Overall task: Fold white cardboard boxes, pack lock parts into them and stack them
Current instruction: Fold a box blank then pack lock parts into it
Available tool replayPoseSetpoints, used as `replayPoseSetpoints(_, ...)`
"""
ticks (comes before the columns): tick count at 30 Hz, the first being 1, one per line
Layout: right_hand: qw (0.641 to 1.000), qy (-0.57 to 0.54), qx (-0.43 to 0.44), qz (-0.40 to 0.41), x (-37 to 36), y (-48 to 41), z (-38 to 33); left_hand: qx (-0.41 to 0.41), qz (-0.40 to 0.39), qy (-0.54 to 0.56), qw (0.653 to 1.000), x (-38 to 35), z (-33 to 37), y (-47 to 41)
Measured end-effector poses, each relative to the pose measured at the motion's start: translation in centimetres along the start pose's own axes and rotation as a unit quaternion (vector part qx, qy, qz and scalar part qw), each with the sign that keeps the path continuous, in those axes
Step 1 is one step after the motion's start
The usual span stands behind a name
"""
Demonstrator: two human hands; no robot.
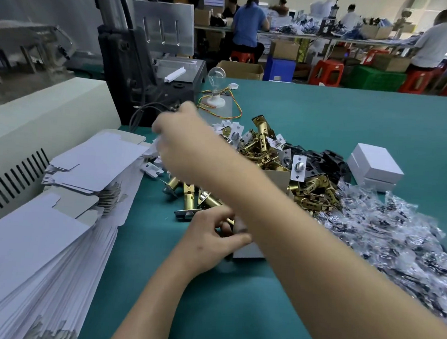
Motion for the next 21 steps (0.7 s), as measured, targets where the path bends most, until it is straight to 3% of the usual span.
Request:
replayPoseSetpoints(3,0.966,-0.237,-0.003,0.101,5.3,3.3,2.1,-0.01,-0.002,0.001,1.0,-0.1,-0.1,-0.1)
replayPoseSetpoints(7,0.891,-0.412,-0.044,0.187,8.8,7.4,7.5,-0.027,-0.026,0.004,0.999,-0.1,-0.5,-0.1)
replayPoseSetpoints(9,0.869,-0.444,-0.06,0.21,9.0,8.9,9.9,-0.019,-0.034,-0.009,0.999,0.0,-0.2,0.0)
replayPoseSetpoints(12,0.866,-0.439,-0.066,0.231,8.2,11.0,12.5,-0.015,-0.033,-0.018,0.999,0.0,0.0,-0.1)
replayPoseSetpoints(17,0.831,-0.466,-0.028,0.302,5.7,13.1,14.3,0.012,0.004,0.007,1.0,-0.2,0.3,-0.4)
replayPoseSetpoints(21,0.795,-0.534,-0.019,0.287,4.3,13.8,15.0,0.018,0.023,0.024,0.999,-0.4,0.6,-0.3)
Point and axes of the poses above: each hand's wrist, its own y-axis away from the middle knuckle, its own x-axis out of the back of the hand, z = x × y, the point moved 1 cm from there along -y, towards the middle knuckle, and after that the axes turned 3 degrees about -y, right-handed, at the moved point
